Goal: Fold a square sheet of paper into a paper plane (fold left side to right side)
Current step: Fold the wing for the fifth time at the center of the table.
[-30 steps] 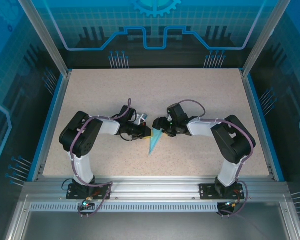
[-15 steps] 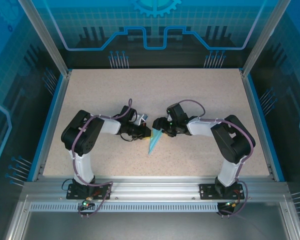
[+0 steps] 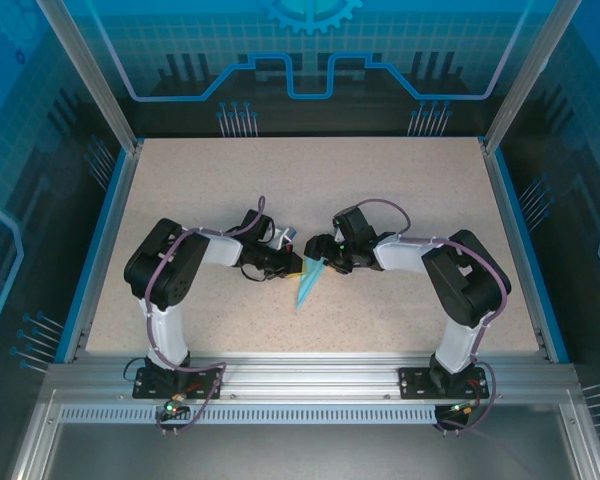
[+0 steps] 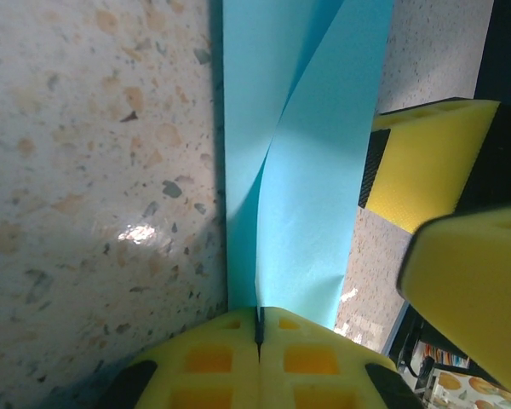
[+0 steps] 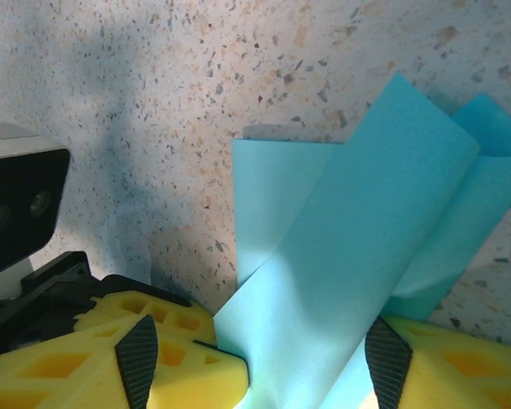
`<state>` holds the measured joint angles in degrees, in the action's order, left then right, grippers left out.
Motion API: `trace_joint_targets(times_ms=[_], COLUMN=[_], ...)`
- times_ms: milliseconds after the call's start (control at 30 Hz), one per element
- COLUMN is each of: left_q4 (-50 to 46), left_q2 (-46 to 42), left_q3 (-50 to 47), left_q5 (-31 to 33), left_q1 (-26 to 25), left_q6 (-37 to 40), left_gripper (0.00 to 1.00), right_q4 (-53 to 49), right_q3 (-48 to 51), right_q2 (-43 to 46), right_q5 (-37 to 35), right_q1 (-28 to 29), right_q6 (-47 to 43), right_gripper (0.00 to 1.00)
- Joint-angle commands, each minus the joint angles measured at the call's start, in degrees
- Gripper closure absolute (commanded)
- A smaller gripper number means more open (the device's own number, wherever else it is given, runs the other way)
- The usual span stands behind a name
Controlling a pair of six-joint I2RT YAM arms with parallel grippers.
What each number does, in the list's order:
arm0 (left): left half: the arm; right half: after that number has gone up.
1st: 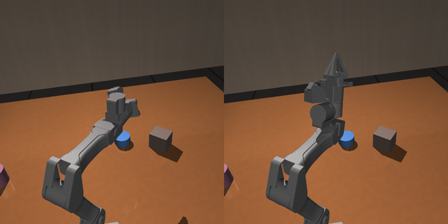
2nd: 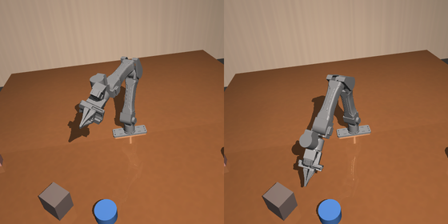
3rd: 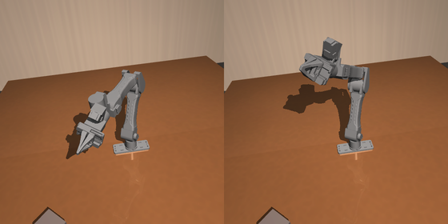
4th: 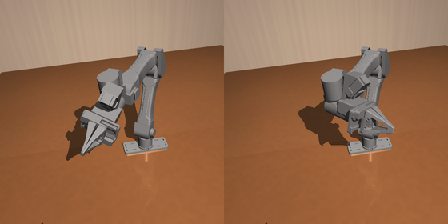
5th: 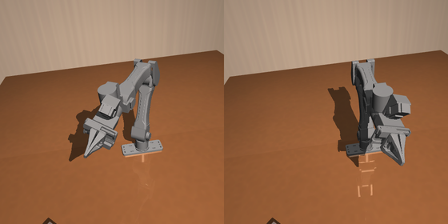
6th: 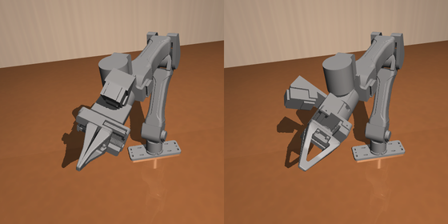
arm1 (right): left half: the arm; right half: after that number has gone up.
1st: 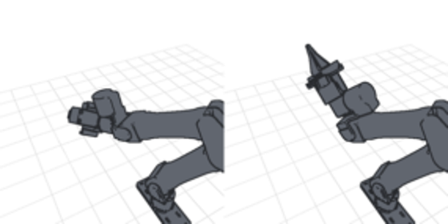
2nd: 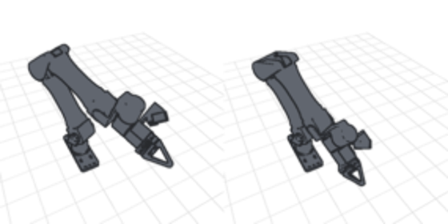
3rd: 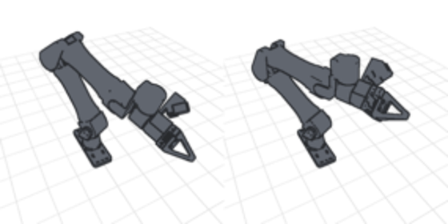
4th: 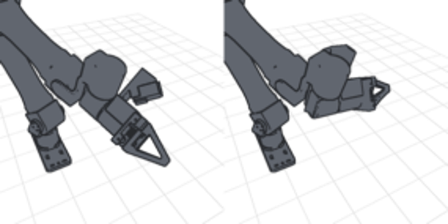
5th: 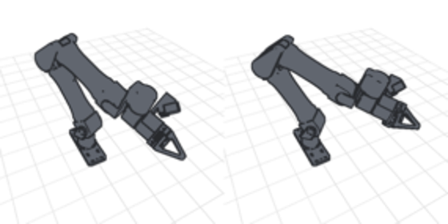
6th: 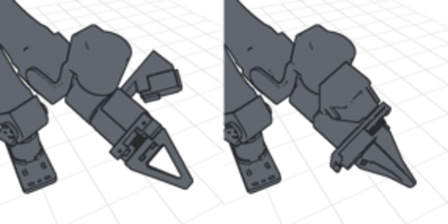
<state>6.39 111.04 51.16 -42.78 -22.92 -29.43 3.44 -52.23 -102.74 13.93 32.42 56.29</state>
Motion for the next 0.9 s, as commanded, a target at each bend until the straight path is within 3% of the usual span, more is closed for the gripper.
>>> trace_joint_targets(times_ms=[0, 300, 600, 733, 867], left_q4=[-3.25, -3.58, -3.87, -4.24, -4.72], left_q2=[3.12, 4.09, 4.10, 4.05, 4.09], left_q3=[0.26, 0.59, 1.32, 1.53, 1.86], left_q5=[2.88, 3.32, 3.15, 3.15, 3.21], left_q1=[0.20, 0.15, 0.15, 0.07, 0.12], left_q6=[3.03, 3.24, 3.27, 3.55, 3.99], left_gripper=[0.97, 0.98, 0.97, 0.98, 0.98], right_q4=[-0.59, -3.96, -4.29, -5.89, -9.01], right_q3=[0.80, 3.44, -1.61, -4.58, -7.12], right_q2=[2.63, 8.17, 4.20, 1.35, -1.23], right_q5=[-0.03, -2.61, 0.20, 0.05, -0.42], right_q1=[-0.26, -0.60, -0.15, 0.36, 0.86], right_q6=[-1.31, -1.53, -2.94, -3.79, -4.84], right_gripper=[0.28, 0.27, 0.75, 0.83, 0.84])
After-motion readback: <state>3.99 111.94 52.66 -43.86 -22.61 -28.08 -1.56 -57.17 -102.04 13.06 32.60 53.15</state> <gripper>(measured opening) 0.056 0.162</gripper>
